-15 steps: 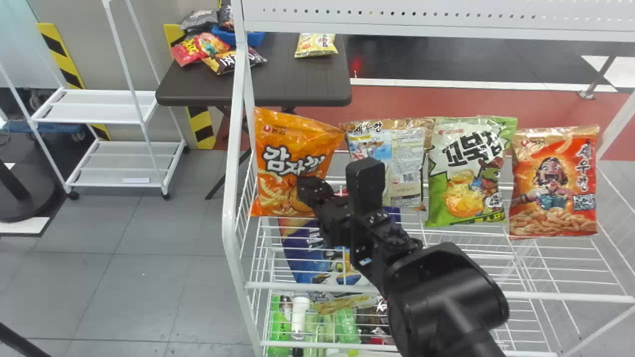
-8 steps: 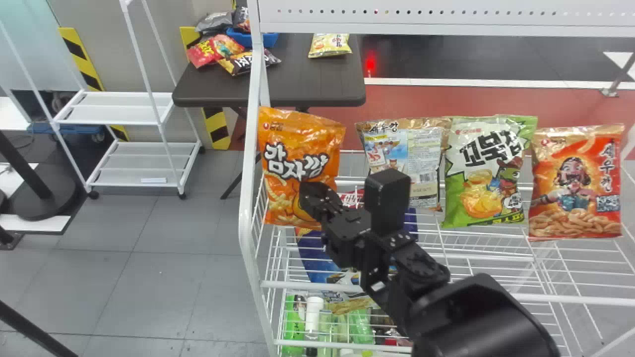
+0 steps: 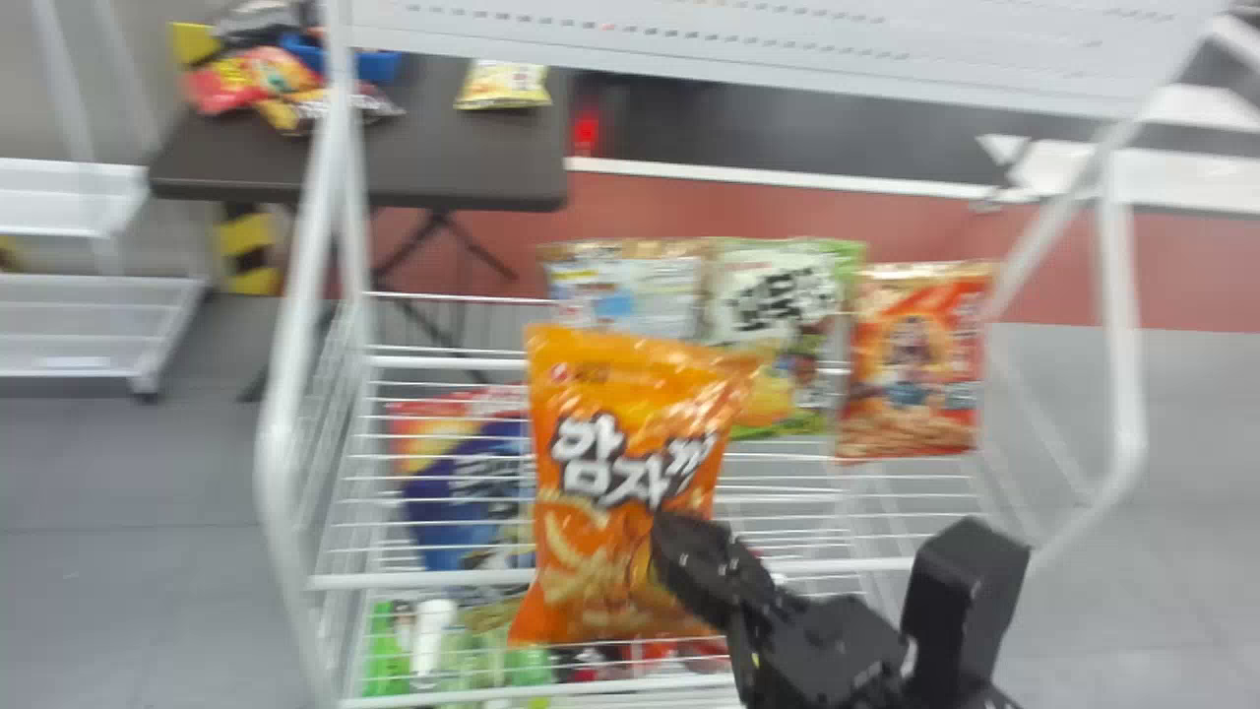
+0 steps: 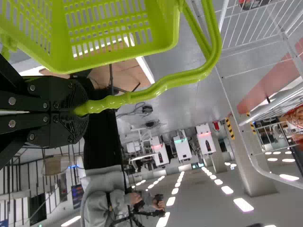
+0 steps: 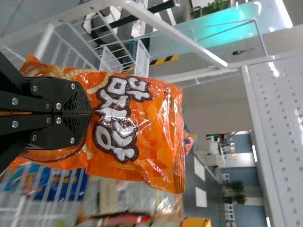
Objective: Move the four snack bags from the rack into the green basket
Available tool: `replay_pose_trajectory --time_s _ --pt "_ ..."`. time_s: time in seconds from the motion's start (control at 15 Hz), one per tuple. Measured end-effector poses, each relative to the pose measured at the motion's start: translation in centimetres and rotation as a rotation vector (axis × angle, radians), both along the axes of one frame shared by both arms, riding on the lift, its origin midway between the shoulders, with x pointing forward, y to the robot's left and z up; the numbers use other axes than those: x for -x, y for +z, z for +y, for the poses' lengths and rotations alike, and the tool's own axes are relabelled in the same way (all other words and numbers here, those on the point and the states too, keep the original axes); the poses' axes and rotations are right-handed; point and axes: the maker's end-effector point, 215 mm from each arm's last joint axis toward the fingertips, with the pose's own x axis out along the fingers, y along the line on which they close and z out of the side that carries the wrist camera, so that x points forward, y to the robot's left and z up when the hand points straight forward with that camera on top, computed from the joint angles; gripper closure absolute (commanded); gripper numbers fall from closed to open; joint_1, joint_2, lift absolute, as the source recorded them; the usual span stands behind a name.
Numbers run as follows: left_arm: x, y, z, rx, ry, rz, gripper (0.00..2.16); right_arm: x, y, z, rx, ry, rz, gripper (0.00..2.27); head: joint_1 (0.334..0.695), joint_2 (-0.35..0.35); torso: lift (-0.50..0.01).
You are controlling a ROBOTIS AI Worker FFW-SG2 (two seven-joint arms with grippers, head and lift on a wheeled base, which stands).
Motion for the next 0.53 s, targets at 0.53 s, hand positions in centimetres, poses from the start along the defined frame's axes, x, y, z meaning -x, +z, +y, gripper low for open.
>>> replay_pose_trajectory --time_s 0.53 --pt "-1.3 0.0 1.4 0.002 0.065 -0.023 2.11 13.5 -13.0 -6.7 0.046 -0.043 0.520 2.25 0.695 -0.350 0.000"
